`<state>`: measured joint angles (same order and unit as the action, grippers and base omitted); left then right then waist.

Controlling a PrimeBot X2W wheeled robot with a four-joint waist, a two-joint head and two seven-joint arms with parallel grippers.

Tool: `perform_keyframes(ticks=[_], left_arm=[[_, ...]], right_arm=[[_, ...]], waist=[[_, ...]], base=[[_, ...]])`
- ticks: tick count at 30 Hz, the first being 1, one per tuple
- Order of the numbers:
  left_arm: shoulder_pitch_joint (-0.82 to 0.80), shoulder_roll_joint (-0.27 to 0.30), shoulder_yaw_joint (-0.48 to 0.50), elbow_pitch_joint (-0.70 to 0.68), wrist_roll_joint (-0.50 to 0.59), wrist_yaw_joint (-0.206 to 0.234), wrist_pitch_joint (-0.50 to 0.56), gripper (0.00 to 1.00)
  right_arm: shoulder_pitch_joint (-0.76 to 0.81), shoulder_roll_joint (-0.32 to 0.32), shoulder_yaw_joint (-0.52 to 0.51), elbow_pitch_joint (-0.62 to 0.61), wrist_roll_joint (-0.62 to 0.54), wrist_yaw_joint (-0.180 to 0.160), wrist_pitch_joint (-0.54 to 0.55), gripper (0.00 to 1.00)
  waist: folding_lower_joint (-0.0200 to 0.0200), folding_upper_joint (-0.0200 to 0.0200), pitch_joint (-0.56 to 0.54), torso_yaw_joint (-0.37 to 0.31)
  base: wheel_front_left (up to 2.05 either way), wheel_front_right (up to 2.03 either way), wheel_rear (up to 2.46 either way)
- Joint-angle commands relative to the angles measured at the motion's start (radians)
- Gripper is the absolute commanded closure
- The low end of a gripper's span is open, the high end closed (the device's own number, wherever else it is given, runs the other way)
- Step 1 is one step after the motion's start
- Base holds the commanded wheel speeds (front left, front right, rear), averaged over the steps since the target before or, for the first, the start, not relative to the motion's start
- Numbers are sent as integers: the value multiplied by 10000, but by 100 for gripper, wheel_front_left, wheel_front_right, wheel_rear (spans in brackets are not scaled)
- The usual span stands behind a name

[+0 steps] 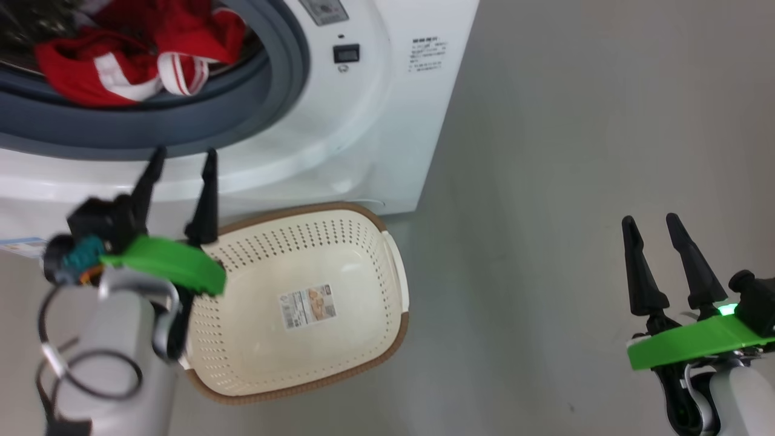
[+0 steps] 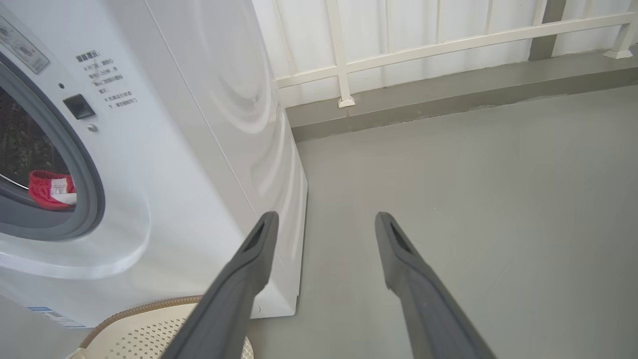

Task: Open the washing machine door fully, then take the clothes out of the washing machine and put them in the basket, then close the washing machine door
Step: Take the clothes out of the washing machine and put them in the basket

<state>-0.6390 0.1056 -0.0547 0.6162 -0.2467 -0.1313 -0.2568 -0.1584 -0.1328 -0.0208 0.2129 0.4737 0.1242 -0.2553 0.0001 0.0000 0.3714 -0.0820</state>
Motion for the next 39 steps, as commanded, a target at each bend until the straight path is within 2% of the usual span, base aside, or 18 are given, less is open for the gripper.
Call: perform_keyframes(ticks=[1,10,19,24,37,38,39], left_arm=[[-422,373,278,12,86,59,-47,0],[-3201,911,302,2649,161,226,58,0],[-5233,1455,126,4435,383,482,102,0],[-6006,1734,-8,5264,515,675,161,0],[-6916,1936,-269,6388,492,567,431,0],[-6926,1943,-282,6426,478,555,436,12],[-6925,1950,-302,6460,474,549,439,32]], right_arm=[[-204,-62,202,-254,-4,65,-65,0],[-609,91,216,-317,48,65,-65,0],[-1078,223,450,-386,71,65,-65,0],[-1283,304,631,-428,103,65,-65,0],[-1464,360,612,-534,148,65,-65,0],[-1468,366,606,-532,145,65,-65,0],[-1471,372,603,-532,141,65,-65,0]], waist=[[-1,0,381,-263],[-1,0,1190,-632],[-1,0,1820,-973],[-1,0,2130,-1170],[-1,0,2540,-1363],[-1,0,2538,-1369],[-1,0,2531,-1374]], base=[[0,0,0],[0,0,0],[0,0,0],[0,0,0],[0,0,0],[0,0,0],[0,0,0]])
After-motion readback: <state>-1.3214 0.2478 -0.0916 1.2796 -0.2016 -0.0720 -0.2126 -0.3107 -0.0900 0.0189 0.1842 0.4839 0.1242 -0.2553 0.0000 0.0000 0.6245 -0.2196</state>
